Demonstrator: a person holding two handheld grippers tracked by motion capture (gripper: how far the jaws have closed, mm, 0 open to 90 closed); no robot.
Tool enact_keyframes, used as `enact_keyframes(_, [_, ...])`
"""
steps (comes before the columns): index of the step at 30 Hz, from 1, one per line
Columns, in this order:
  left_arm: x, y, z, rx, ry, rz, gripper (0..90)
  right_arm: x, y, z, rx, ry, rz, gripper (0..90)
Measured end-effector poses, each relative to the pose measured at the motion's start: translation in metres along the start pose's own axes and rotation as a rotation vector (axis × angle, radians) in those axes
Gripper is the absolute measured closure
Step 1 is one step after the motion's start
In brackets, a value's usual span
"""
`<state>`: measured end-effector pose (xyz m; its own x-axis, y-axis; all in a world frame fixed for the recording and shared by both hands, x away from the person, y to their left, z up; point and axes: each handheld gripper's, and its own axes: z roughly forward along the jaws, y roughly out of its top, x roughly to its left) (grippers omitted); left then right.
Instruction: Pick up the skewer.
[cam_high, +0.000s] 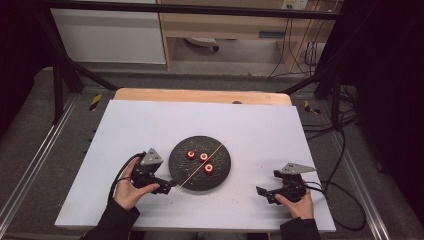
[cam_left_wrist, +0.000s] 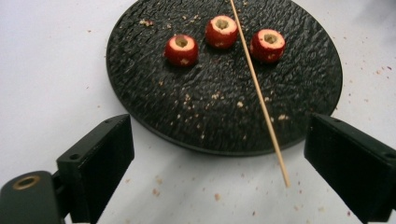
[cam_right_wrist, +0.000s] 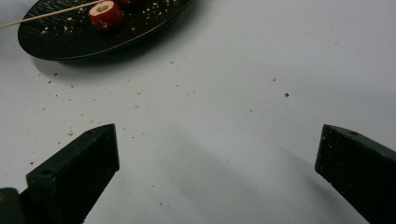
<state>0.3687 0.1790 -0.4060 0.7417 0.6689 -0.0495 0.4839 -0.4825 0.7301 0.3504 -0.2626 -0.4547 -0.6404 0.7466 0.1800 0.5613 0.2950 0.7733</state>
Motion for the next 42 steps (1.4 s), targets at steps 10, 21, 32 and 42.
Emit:
enact_keyframes(10, [-0.013,0.019,0.019,0.044,-0.006,0.004,13.2,0.0,0.0,0.0,-0.002,0.002,-0.002,0.7])
enact_keyframes(21, [-0.027,0.036,0.044,0.117,0.013,0.014,24.1,0.0,0.0,0.0,-0.001,0.004,-0.005,0.8])
enact_keyframes(32, [-0.027,0.041,0.059,0.165,0.037,-0.006,45.4,0.0,0.0,0.0,-0.003,0.008,0.0,1.0])
enact_keyframes(42, [-0.032,0.045,0.067,0.24,0.029,0.005,66.5,0.0,0.0,0.0,-0.002,0.01,-0.003,1.0])
